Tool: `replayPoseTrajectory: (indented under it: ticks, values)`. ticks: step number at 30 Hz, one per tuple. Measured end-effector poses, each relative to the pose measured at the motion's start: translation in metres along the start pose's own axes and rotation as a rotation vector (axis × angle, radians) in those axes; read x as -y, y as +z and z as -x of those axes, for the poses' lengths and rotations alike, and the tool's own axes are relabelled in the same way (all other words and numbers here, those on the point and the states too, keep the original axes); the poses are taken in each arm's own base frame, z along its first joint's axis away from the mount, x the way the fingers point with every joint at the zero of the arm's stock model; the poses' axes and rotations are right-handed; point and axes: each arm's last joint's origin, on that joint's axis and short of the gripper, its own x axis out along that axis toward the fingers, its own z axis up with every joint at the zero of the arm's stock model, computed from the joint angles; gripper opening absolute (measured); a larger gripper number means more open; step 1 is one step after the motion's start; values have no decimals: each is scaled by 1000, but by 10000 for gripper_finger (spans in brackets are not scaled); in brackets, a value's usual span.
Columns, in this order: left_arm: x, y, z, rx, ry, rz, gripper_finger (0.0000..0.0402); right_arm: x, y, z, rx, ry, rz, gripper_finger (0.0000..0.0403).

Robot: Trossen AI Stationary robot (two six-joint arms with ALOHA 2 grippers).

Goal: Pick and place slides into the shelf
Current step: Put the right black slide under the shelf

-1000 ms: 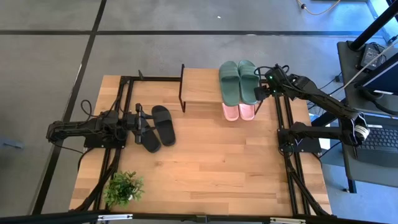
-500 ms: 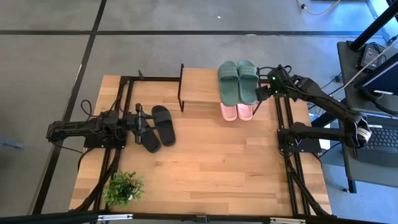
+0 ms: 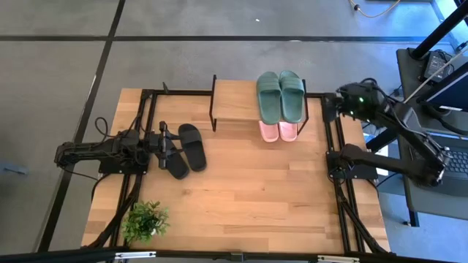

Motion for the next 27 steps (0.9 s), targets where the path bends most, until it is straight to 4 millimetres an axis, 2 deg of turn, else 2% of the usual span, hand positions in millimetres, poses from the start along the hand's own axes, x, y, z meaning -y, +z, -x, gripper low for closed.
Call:
replayPoseTrajectory:
  ticks: [4, 11, 13, 20, 27]
  values:
    - [0, 0, 0, 0, 0, 0, 204, -2, -24, -2, -1, 149, 40, 215]
    - [0, 1, 0, 11, 1, 1, 204, -17, -67, -31, 1, 504, 93, 215]
    - [0, 2, 0, 18, 2, 1, 204, -23, -75, -36, 12, 607, 115, 215]
    - [0, 2, 0, 19, 2, 1, 204, -44, -92, -45, 22, 796, 200, 215]
    - [0, 2, 0, 20, 2, 1, 204, -73, -129, -61, -20, 1016, 302, 215]
